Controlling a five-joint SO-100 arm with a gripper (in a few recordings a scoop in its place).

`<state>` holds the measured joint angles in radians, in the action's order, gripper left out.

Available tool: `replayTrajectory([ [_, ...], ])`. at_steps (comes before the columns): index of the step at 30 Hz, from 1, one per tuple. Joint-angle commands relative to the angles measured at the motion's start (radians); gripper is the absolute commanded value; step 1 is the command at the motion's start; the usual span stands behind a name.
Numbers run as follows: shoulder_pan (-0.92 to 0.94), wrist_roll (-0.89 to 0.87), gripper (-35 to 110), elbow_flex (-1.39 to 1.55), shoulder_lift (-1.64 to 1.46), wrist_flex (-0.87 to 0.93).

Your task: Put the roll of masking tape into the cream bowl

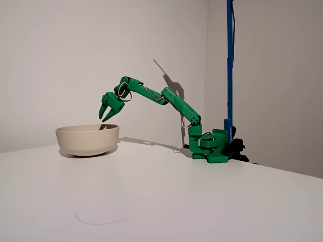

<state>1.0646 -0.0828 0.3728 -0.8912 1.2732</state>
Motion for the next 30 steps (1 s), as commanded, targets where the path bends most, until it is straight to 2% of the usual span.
replayTrajectory([
  [1, 0.008, -0.020, 0, -0.054, -0.126, -0.011],
  [3, 0.000, -0.023, -8, -0.054, -0.140, -0.012],
  [15, -0.175, -0.058, -8, -0.054, -0.371, 0.163],
  [30, -0.589, -0.043, -8, -0.054, -0.675, 0.445],
])
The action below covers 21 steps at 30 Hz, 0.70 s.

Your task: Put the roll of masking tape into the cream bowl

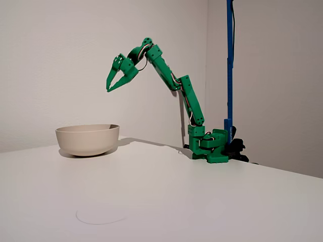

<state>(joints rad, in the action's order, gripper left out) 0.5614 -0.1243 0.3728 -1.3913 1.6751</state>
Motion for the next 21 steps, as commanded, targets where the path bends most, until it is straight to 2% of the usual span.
replayTrajectory([
  [1, -0.121, 0.000, -8, -0.054, -0.198, 0.058],
  [9, -0.394, -0.002, -8, -0.029, -0.367, 0.190],
  [21, -0.637, 0.029, -8, 0.440, -0.785, 0.178],
])
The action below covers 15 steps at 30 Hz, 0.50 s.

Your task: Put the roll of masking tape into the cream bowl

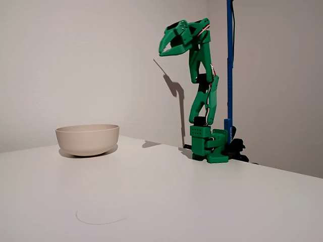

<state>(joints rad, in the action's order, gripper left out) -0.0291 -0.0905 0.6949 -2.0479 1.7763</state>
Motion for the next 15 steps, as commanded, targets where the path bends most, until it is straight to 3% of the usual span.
replayTrajectory([
  [1, -0.054, -0.005, -8, 0.175, -0.163, 0.067],
  [7, -0.078, 0.017, -8, 0.598, -0.423, -0.097],
  [15, -0.078, 0.037, -8, 0.916, -0.624, -0.187],
])
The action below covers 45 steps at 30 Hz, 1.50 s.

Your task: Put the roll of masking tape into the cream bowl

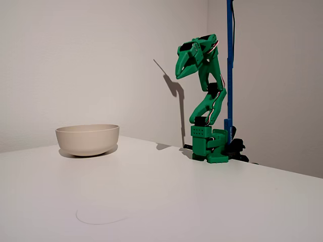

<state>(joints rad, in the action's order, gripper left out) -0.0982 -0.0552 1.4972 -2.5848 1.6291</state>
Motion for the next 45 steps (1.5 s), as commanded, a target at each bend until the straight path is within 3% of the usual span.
replayTrajectory([
  [1, -0.009, 0.005, -8, 0.160, -0.117, -0.055],
  [13, 0.012, 0.034, -8, 0.652, -0.437, -0.184],
  [29, 0.014, 0.046, -8, 1.109, -0.805, -0.196],
  [45, 0.025, 0.029, -8, 1.338, -0.805, -0.244],
])
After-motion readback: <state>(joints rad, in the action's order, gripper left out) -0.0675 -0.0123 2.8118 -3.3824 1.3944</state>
